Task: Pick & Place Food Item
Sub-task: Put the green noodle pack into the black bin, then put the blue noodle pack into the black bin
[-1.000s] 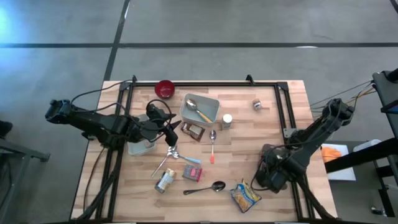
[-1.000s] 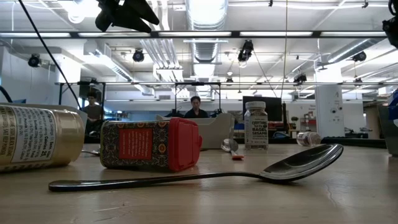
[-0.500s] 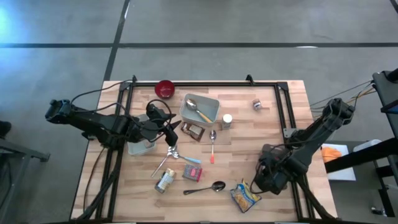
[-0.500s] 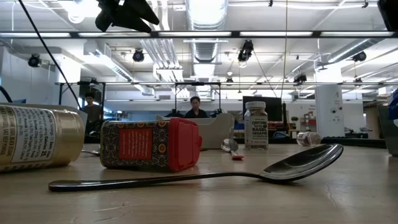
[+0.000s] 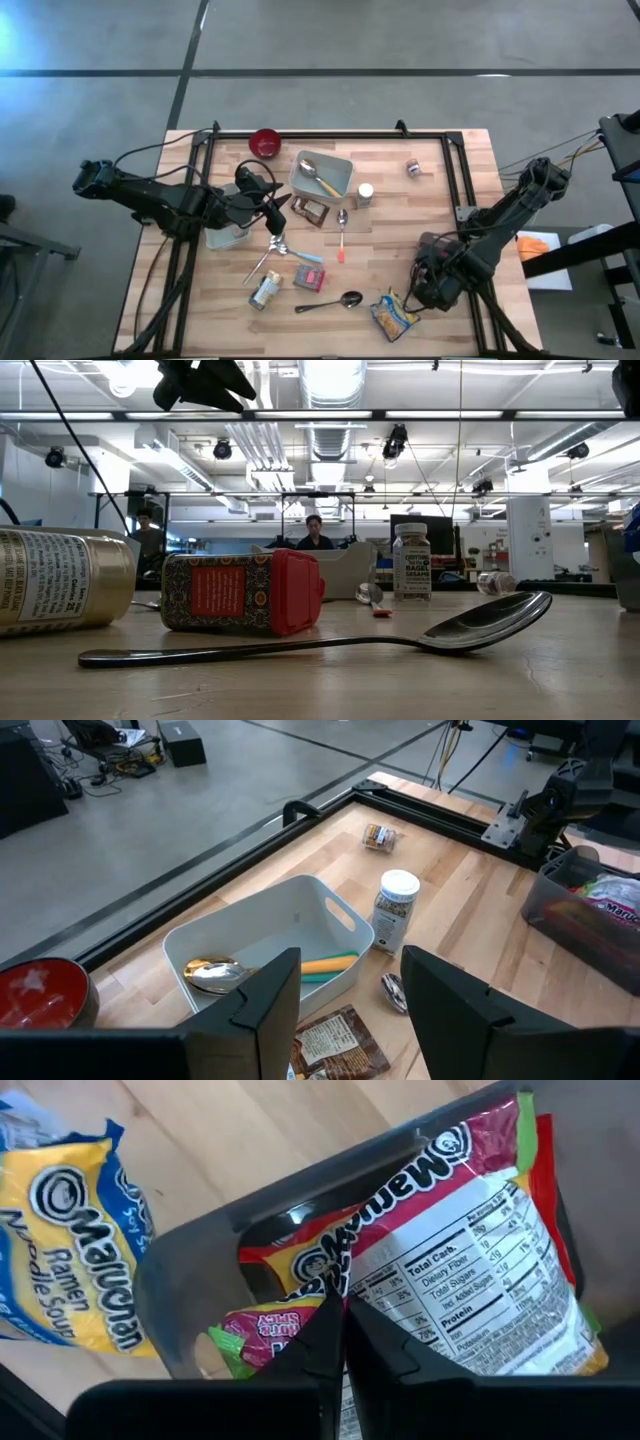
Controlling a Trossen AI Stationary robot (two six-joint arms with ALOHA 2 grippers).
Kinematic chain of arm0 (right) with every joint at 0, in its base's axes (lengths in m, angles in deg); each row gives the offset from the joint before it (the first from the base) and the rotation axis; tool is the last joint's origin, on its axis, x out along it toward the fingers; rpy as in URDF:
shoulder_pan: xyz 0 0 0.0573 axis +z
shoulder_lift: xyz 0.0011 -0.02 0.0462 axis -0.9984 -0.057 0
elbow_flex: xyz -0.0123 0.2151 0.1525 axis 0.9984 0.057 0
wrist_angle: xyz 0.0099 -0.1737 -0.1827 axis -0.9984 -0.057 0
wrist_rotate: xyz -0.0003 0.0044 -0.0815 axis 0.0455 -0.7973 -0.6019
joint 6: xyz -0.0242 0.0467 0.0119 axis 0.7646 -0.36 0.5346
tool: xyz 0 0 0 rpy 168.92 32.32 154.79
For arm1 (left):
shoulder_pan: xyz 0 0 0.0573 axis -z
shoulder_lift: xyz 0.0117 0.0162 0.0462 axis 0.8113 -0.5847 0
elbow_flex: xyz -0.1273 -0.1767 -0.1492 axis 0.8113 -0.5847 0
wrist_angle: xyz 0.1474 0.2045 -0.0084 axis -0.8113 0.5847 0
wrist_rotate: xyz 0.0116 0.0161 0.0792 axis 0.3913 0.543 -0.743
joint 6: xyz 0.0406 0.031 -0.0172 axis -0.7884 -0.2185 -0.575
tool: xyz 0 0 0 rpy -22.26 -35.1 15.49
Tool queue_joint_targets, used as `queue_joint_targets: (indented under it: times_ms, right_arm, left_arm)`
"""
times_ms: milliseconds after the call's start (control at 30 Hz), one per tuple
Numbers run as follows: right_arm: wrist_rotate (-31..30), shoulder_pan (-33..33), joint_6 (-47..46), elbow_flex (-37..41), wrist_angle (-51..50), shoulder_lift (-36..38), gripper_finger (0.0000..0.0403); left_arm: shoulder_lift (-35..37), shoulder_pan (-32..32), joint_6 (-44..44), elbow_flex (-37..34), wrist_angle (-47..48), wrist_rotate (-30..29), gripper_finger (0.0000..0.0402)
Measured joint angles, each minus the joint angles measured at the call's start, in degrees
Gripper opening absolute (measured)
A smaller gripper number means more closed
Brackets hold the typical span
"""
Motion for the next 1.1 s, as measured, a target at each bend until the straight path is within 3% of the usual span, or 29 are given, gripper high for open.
queue_joint_targets:
  times_ms: [133,533,900,1100]
  right_arm:
    - [-0.26,0.0,0.49,0.0,-0.07,0.0,0.004]
    - [0.46,-0.02,-0.28,-1.0,0.56,0.0,0.0194]
    - [-2.12,-0.02,4.81,-7.87,0.04,-0.04,0.0203]
    - [-2.89,-0.02,16.95,-9.91,1.7,-1.14,0.0203]
  left_arm:
    - [0.0,0.0,0.02,0.0,0.0,-0.02,0.0179]
    - [0.0,0.0,0.02,-0.01,0.0,-0.01,0.0179]
    - [0.0,-0.04,0.02,-0.02,0.0,0.0,0.0179]
    - [0.0,-0.04,0.02,0.0,0.0,-0.02,0.0179]
